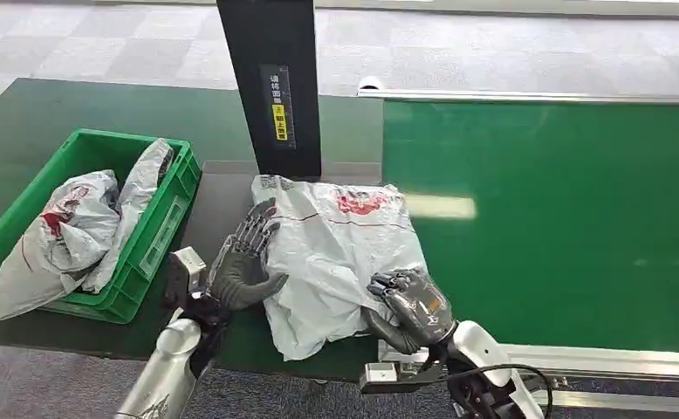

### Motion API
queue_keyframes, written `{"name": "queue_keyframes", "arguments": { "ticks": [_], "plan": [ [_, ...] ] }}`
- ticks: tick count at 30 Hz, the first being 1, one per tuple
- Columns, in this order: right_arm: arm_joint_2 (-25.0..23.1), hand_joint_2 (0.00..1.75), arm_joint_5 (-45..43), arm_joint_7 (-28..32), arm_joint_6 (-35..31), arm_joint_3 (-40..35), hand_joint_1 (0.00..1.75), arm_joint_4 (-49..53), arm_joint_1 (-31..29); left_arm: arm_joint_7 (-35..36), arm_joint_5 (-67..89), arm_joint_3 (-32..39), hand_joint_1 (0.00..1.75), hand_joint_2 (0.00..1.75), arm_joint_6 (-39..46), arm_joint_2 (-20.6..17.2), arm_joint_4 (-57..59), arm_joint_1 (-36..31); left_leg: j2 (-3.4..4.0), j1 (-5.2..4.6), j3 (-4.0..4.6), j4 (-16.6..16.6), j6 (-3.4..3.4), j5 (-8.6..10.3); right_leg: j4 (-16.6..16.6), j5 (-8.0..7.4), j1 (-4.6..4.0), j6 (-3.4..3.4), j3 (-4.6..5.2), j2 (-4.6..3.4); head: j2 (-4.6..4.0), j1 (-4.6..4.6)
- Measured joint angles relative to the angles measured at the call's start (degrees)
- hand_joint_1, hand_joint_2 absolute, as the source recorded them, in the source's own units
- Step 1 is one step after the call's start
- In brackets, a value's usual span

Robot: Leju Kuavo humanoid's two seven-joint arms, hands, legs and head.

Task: Moved the parcel from conveyor to table for the left to box.

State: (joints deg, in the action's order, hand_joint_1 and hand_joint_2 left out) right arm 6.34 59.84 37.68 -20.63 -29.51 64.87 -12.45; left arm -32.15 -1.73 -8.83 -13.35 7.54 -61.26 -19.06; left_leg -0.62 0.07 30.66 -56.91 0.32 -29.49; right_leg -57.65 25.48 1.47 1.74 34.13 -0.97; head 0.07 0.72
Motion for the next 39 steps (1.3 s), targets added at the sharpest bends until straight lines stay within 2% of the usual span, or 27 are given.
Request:
{"name": "queue_keyframes", "arguments": {
  "ticks": [8, 14, 15, 17, 21, 25, 26, 27, 28, 30, 31, 35, 39],
  "plan": [
    [-0.5, 0.0, -1.1, 0.9, 0.5, -2.8, 1.75, -1.8, -0.5, -0.4, -0.6, 0.0, 0.0, 1.75, 0.0, 0.0, 1.2, -0.2, 0.0, 0.0, 0.01, 0.0, 0.0, 0.0, 0.0, 0.0, 0.0, 0.0, 0.0, 0.0, 0.0, 0.0],
    [-0.5, 0.0, -1.1, 1.5, 3.7, -5.1, 1.75, -3.6, -0.7, -1.0, -0.4, -0.1, 0.0, 1.75, 0.5, -0.1, 1.4, -0.2, 0.0, 0.0, 0.01, 0.0, 0.0, -0.01, 0.0, 0.0, 0.0, 0.0, 0.0, 0.0, 0.0, 0.0],
    [-0.5, 1.75, -1.0, 1.6, 4.2, -5.6, 1.75, -3.9, -0.7, -1.0, -0.1, -0.2, 0.0, 1.75, 0.6, -0.2, 1.4, -0.2, 0.0, 0.0, 0.01, 0.0, 0.0, -0.01, 0.0, 0.0, 0.0, 0.0, 0.01, 0.0, 0.0, 0.0],
    [-0.5, 1.75, -0.5, 1.6, 5.7, -6.6, 1.75, -4.4, -0.7, -1.2, 1.2, -0.2, 0.0, 1.75, 1.3, -0.2, 1.4, -0.2, 0.0, 0.0, 0.01, 0.0, 0.0, 0.0, 0.0, 0.0, 0.0, 0.0, 0.01, 0.0, 0.0, 0.0],
    [-0.2, 1.75, 4.2, -2.2, 7.5, -8.9, 1.73, -6.6, -1.2, -1.4, 4.3, -0.3, 0.0, 1.75, 3.8, -0.3, 1.3, 0.0, 0.0, 0.01, 0.0, 0.0, 0.0, 0.0, 0.0, 0.0, -0.01, 0.0, 0.0, 0.0, 0.0, 0.0],
    [0.0, 1.75, 4.7, -5.2, 12.4, -10.4, 0.61, -11.1, -2.3, -0.8, 6.0, -0.3, 0.0, 1.75, 4.7, -0.5, 0.7, 0.5, 0.0, 0.0, 0.0, 0.0, 0.0, 0.0, 0.0, 0.0, 0.0, 0.0, -0.01, 0.0, 0.0, 0.0],
    [0.0, 1.75, 4.6, -6.1, 13.1, -10.6, 0.49, -12.1, -2.6, -0.6, 6.3, -0.3, 0.0, 1.75, 4.8, -0.6, 0.6, 0.6, 0.0, 0.0, -0.01, 0.0, 0.0, 0.0, 0.0, 0.0, 0.0, 0.0, -0.02, 0.0, 0.0, 0.0],
    [0.0, 1.75, 4.9, -7.4, 13.2, -10.8, 0.49, -13.0, -3.0, -0.5, 6.6, -0.3, 0.0, 1.75, 4.9, -0.6, 0.4, 0.8, 0.0, 0.0, -0.03, 0.0, 0.0, 0.0, 0.0, 0.0, 0.0, 0.0, -0.03, 0.0, 0.0, -0.02],
    [-0.1, 1.75, 5.7, -8.7, 12.8, -11.2, 0.0, -13.9, -3.6, -0.4, 6.7, -0.3, 0.0, 1.75, 5.2, -0.6, 0.1, 0.9, 0.01, -0.01, -0.06, 0.0, 0.0, -0.01, 0.0, 0.0, 0.0, 0.0, -0.04, -0.01, 0.0, 0.02],
    [-0.1, 1.75, 8.6, -11.4, 8.6, -11.9, 0.0, -15.2, -4.2, -0.2, 6.9, -0.3, 0.0, 1.75, 5.6, -0.6, -0.5, 1.3, 0.0, 0.0, -0.08, 0.0, 0.0, 0.0, 0.0, 0.0, 0.0, 0.0, -0.09, 0.0, 0.0, -0.02],
    [-0.1, 0.0, 9.6, -12.3, 6.8, -12.2, 0.0, -15.8, -4.5, -0.2, 6.9, -0.3, 0.0, 1.75, 5.9, -0.7, -0.8, 1.6, -0.01, 0.0, -0.09, 0.0, 0.01, 0.0, 0.0, 0.0, 0.0, 0.0, -0.11, 0.01, 0.0, 0.0],
    [-0.5, 0.0, 13.2, -15.0, -2.5, -12.3, 0.0, -16.8, -4.9, 0.1, 7.2, 0.0, 0.0, 1.75, 6.5, -0.7, -2.5, 3.0, -0.01, 0.0, -0.13, 0.0, 0.02, 0.02, 0.0, 0.0, 0.0, 0.0, -0.18, 0.01, 0.0, 0.0],
    [-1.4, 0.0, 11.1, -13.5, -8.1, -9.4, 0.0, -15.2, -4.6, 0.1, 7.3, 0.3, 0.0, 1.75, 7.0, -0.8, -3.3, 3.9, 0.0, 0.0, -0.15, 0.0, 0.03, 0.05, 0.0, -0.02, 0.0, -0.02, -0.16, 0.0, 0.0, 0.0]
  ]
}}
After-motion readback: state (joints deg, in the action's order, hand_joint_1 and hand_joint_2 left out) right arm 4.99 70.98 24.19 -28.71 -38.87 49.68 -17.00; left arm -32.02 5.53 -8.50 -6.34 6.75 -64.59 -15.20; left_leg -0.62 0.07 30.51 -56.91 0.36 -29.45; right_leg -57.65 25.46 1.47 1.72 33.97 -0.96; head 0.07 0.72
